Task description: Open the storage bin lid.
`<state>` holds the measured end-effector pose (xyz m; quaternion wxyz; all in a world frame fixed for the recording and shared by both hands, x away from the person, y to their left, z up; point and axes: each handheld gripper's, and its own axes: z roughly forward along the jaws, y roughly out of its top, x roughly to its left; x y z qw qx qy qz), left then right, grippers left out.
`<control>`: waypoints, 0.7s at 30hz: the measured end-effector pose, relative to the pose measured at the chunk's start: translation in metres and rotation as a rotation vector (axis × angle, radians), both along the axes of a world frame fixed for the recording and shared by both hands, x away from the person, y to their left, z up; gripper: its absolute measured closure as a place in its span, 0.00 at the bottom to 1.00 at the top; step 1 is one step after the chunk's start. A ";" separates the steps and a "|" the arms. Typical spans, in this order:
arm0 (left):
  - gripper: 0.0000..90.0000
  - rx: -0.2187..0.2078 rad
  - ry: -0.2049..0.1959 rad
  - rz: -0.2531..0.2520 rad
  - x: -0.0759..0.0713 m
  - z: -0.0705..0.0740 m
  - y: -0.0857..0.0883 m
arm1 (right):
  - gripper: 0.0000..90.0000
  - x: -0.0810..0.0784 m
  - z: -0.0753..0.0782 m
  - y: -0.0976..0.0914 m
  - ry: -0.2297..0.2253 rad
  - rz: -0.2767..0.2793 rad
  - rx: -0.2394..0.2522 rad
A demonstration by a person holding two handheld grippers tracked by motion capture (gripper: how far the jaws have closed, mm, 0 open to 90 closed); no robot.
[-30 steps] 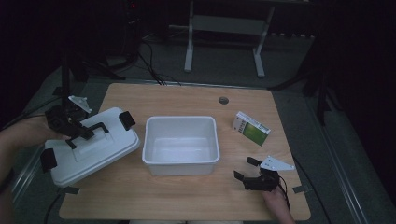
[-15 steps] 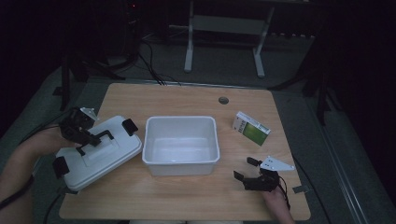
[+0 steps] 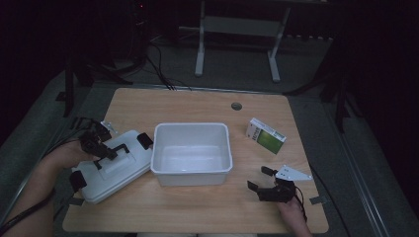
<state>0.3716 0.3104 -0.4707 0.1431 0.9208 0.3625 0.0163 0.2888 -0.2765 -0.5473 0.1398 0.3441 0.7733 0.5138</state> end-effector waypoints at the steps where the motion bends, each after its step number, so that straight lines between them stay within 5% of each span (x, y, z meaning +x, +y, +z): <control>1: 0.93 0.003 0.002 0.000 0.000 -0.002 -0.001 | 0.15 0.000 0.000 0.000 0.000 0.001 0.001; 10: 0.93 0.011 0.035 -0.010 0.000 -0.016 -0.007 | 0.14 0.000 0.000 0.000 0.001 0.004 -0.003; 16: 0.92 -0.009 0.023 0.014 0.001 -0.016 -0.003 | 0.14 0.001 0.000 0.000 0.009 -0.002 -0.001; 21: 0.73 -0.006 -0.014 0.028 0.002 -0.007 0.000 | 0.14 0.001 0.000 0.000 0.015 -0.005 -0.003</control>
